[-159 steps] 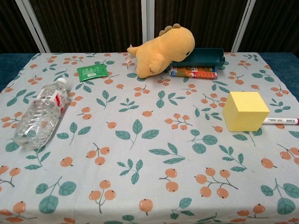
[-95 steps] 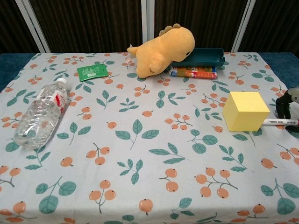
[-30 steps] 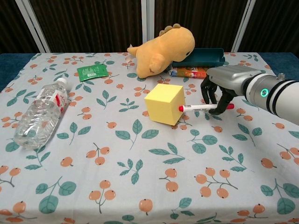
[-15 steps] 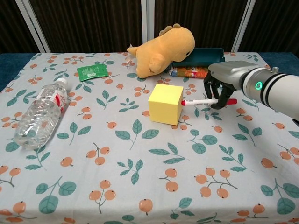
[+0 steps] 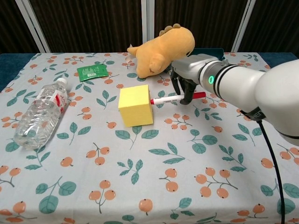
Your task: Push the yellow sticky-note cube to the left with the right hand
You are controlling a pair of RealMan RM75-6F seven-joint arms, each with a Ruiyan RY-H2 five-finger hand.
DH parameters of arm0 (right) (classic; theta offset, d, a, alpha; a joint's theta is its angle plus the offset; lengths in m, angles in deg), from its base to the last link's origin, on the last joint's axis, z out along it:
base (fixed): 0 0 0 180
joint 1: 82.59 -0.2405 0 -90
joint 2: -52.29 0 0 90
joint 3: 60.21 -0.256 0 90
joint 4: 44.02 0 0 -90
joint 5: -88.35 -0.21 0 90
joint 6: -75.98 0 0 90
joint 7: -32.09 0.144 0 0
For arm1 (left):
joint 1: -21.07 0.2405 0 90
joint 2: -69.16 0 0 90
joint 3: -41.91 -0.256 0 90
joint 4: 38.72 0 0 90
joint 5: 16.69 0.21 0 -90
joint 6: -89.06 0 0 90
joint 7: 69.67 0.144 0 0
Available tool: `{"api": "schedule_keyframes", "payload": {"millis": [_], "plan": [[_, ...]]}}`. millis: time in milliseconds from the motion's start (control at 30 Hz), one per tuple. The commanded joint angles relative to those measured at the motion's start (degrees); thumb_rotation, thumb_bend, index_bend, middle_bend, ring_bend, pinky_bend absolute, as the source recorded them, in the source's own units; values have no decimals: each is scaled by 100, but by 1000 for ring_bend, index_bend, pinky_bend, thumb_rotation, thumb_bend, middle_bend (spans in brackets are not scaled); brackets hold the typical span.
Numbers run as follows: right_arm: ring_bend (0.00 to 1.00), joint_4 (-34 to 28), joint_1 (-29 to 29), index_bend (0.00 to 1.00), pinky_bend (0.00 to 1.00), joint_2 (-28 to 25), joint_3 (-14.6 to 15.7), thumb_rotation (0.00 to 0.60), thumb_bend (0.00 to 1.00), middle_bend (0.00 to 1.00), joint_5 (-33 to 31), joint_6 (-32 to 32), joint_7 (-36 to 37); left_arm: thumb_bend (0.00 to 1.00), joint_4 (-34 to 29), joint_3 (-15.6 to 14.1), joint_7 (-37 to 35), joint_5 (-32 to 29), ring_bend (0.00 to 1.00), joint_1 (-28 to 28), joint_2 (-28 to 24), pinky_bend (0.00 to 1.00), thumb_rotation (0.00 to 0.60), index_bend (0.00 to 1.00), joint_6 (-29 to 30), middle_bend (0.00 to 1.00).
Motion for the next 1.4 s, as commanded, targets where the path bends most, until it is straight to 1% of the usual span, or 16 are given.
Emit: {"api": "schedule_keyframes", "payload": {"millis": [33,200,367,500,633,800,900,1000,1033,1133,1267,1400], "plan": [[274,-57,-171,659,248,104,-29,600,477,567,-85,59,-162,89,8,1,-15,-5,185,3,1,112,600,265,-4,188],[274,-179,-313,659,246,162,45,600,477,567,-135,133,-312,89,34,-5,-49,-8,185,12,14,112,600,265,-8,188],[274,-322,-248,660,245,62,151,600,477,565,-75,193,-184,89,54,-5,-86,5,185,16,25,112,600,265,-1,188],[274,-576,48,660,245,-328,334,600,477,565,132,267,135,89,82,-7,-116,27,185,13,31,112,600,265,3,189],[273,-848,469,647,245,-872,609,600,477,565,405,319,564,89,90,4,-128,60,184,-9,57,112,600,265,3,189],[264,-950,893,616,244,-1379,924,600,470,540,685,244,1034,89,75,7,-108,97,185,-25,69,112,600,265,13,188],[252,-905,1093,585,243,-1557,1127,600,434,509,844,192,1217,89,60,9,-97,108,185,-19,69,112,600,265,36,189],[220,-761,1223,518,229,-1593,1269,600,313,448,883,68,1343,90,44,4,-71,111,185,-26,71,112,600,265,23,188],[207,-689,1256,479,227,-1575,1292,600,268,426,885,13,1394,90,35,4,-58,121,184,-33,72,112,600,265,21,188],[176,-556,1306,399,224,-1531,1321,600,197,378,929,-75,1481,90,4,7,-35,142,185,-40,65,112,600,265,32,189],[141,-684,1455,301,208,-1691,1292,600,176,318,1153,13,1750,89,-16,16,-30,125,185,-26,44,112,600,265,57,188],[133,-1076,1791,283,204,-2194,1258,600,176,298,1582,304,2288,89,-12,18,-52,102,185,-19,31,112,600,265,50,189]]}}
